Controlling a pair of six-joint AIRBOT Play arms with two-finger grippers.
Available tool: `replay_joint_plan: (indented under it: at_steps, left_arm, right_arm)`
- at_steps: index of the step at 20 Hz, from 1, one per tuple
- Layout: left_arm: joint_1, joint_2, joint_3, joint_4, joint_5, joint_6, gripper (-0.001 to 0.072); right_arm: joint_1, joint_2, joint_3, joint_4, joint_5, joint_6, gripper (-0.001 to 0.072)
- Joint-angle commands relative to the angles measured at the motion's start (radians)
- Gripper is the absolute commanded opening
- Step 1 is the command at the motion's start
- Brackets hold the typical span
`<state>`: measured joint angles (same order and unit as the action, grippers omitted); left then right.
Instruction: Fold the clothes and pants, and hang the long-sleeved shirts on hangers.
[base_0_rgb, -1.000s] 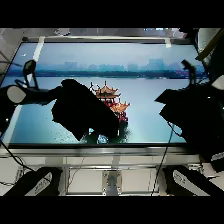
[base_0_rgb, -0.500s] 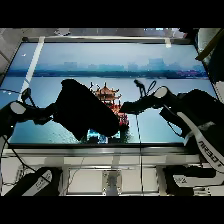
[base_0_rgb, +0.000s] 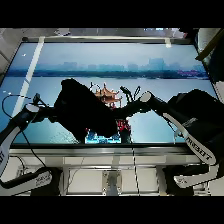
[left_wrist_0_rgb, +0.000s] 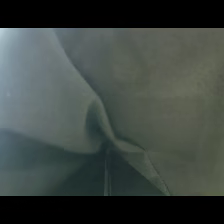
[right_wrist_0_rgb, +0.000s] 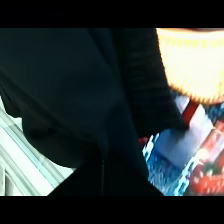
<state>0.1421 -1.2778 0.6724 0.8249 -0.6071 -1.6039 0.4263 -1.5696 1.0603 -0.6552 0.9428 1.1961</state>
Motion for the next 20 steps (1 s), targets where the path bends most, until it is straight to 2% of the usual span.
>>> replay_joint_plan:
  at_steps: [1,4,7,9,10,13,17,20]
  left_arm:
    - [-0.022,-0.006,0.016,-0.032,0.046,0.080,0.0005]
    - [0.000,0.104,0.049,-0.021,0.039,0.138,0.0004]
    - [0.011,0.276,0.125,0.056,-0.016,0.200,0.0003]
    - [0.009,0.401,0.221,0.146,-0.092,0.211,0.0003]
    - [0.009,0.461,0.283,0.169,-0.133,0.243,0.0003]
    - [0.009,0.599,0.466,0.178,-0.196,0.304,0.0003]
    - [0.009,0.691,0.679,0.163,-0.306,0.305,0.0003]
    - [0.009,0.711,0.716,0.164,-0.373,0.334,0.0003]
  right_arm:
    - [0.003,-0.002,0.002,0.003,-0.096,-0.004,0.0016]
    - [-0.016,0.003,0.054,-0.020,-0.077,-0.005,0.0015]
    - [-0.055,0.055,0.214,-0.139,0.084,-0.003,0.0014]
    - [-0.074,0.130,0.363,-0.214,0.209,0.000,0.0014]
    - [-0.073,0.180,0.449,-0.252,0.246,0.003,0.0014]
    - [-0.053,0.304,0.727,-0.266,0.245,0.018,0.0013]
    - [-0.005,0.335,1.098,-0.257,0.288,0.048,0.0011]
    - [0.024,0.370,1.065,-0.259,0.302,0.048,0.0011]
